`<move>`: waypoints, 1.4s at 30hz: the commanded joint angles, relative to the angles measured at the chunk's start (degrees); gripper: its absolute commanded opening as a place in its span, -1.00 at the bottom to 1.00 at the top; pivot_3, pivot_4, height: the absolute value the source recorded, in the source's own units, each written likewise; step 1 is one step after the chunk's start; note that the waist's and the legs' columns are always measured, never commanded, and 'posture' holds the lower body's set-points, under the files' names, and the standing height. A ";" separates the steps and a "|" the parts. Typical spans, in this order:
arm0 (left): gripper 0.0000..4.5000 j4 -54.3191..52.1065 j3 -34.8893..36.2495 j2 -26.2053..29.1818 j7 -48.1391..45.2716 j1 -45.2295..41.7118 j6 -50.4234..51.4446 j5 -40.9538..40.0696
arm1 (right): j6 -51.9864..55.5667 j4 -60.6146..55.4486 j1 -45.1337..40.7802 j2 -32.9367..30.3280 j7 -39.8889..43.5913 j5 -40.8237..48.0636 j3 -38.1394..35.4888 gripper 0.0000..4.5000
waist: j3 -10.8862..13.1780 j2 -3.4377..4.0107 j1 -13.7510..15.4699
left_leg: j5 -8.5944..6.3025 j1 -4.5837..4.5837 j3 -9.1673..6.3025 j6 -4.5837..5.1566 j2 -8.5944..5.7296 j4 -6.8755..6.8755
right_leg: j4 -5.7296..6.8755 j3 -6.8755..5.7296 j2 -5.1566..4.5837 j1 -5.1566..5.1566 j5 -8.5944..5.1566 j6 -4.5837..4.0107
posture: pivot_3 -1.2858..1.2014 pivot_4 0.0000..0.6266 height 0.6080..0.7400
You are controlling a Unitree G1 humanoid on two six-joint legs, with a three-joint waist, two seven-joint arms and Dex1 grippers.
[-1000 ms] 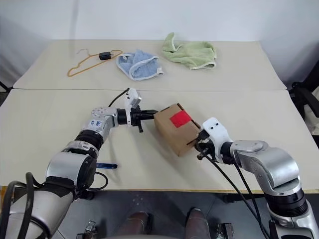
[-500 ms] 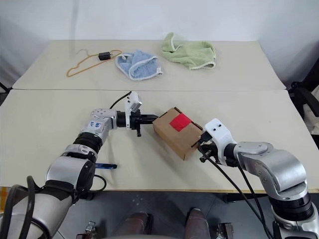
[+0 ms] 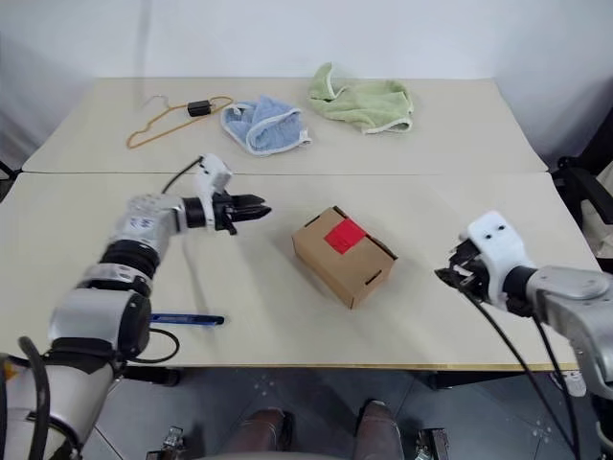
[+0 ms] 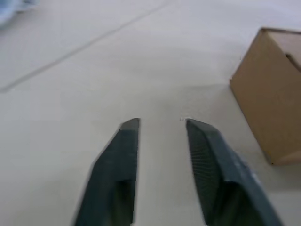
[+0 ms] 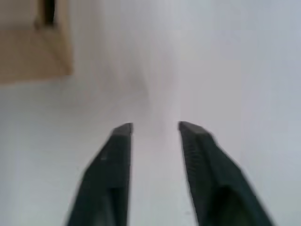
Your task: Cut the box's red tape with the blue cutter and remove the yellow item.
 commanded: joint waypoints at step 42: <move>0.98 -36.50 -3.31 30.62 -31.11 46.08 -27.36 -25.70 | -12.88 -11.37 -8.07 4.90 15.19 15.38 16.16 1.00 | 0.01 0.02 0.00 | -0.06 0.02 0.18 -0.08 0.50 0.00 | -0.05 0.17 0.42 -0.12 0.13 -0.24 | 0.03 -0.52 1.00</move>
